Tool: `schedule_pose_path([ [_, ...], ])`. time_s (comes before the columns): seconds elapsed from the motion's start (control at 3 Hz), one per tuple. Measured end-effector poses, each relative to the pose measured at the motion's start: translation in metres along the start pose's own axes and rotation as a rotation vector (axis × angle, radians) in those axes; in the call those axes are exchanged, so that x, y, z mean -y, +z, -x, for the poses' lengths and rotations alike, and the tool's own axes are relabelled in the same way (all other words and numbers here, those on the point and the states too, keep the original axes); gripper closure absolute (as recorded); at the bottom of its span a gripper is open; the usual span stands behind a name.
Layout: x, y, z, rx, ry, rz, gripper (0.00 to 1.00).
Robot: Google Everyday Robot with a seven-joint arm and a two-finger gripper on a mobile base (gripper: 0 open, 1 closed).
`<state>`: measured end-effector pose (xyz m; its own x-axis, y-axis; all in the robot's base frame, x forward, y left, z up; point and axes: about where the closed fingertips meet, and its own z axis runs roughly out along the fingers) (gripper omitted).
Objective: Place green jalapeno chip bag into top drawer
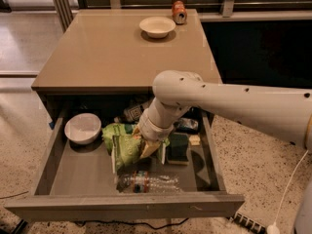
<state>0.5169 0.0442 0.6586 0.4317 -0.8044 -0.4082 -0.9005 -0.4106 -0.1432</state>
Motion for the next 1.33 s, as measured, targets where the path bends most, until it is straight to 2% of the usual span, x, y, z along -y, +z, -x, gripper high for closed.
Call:
schedule_pose_path([
  [1.33, -0.006, 0.021, -0.009, 0.009, 0.020, 0.035, 1.00],
])
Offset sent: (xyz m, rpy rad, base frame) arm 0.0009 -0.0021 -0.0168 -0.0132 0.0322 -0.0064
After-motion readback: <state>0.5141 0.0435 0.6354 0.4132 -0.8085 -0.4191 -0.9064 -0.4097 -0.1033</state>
